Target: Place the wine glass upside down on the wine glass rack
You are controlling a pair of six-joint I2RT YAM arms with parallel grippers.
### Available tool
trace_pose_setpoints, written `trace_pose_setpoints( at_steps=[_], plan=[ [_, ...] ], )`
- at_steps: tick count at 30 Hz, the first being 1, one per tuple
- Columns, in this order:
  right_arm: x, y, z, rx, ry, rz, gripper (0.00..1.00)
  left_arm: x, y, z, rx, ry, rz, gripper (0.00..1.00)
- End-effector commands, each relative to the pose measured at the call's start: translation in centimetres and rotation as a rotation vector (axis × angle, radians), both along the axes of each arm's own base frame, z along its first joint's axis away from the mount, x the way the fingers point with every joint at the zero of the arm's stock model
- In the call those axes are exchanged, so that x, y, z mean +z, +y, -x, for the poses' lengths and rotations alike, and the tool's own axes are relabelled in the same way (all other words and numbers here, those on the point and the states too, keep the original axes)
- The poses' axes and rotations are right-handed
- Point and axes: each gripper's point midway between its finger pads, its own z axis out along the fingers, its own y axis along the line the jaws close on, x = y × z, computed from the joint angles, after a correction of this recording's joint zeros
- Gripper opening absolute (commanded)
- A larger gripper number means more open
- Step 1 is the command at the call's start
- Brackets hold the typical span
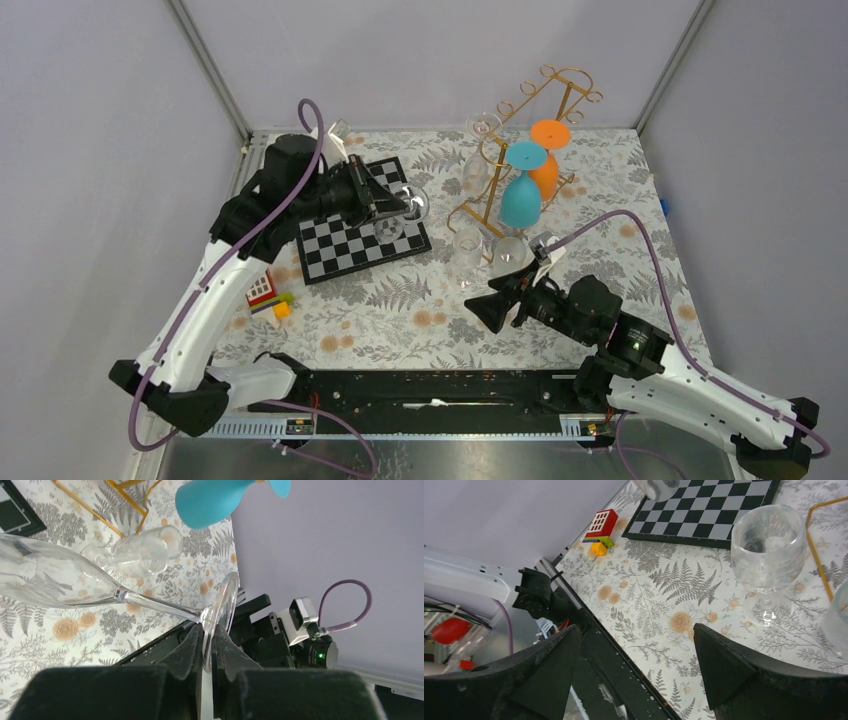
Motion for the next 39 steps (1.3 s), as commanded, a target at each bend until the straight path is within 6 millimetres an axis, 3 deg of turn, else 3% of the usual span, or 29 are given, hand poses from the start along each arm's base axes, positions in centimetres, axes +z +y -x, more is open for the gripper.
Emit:
trace_pose_setpoints(
  at_steps=[1, 15, 23, 29, 31, 34, 39],
  plan=[
    [1.7, 0.7, 0.1, 0.015, 0.066, -0.106, 0.88, 4.7, -0.9, -2.0, -0.034, -0.151, 0.064, 0.00],
    [1.7, 2.4, 0.1, 0.099, 0.288, -0.188, 0.86, 9.7, -3.0, -9.2, -0.041, -0.218, 0.157, 0.00],
    [2.7, 2.8, -0.4, 0.101, 0.384, -0.341, 0.83, 10.8, -5.4, -14.3, -0.024, -0.171, 0.221, 0.00],
    [1.9, 2.5, -0.6, 0.058, 0.459, -0.437, 0.80, 11.8, -6.0, -17.7, 0.045, -0.209, 0.263, 0.00],
    [1.5, 2.2, -0.6, 0.041, 0.468, -0.445, 0.82, 11.9, -6.1, -18.7, 0.070, -0.222, 0.271, 0.00],
    [0.9, 1.6, -0.6, 0.003, 0.486, -0.438, 0.98, 12.0, -6.2, -19.9, 0.101, -0.244, 0.285, 0.00],
    [0.5, 0.8, -0.6, -0.034, 0.485, -0.433, 1.00, 12.4, -7.0, -21.8, 0.124, -0.220, 0.362, 0.00]
  ],
)
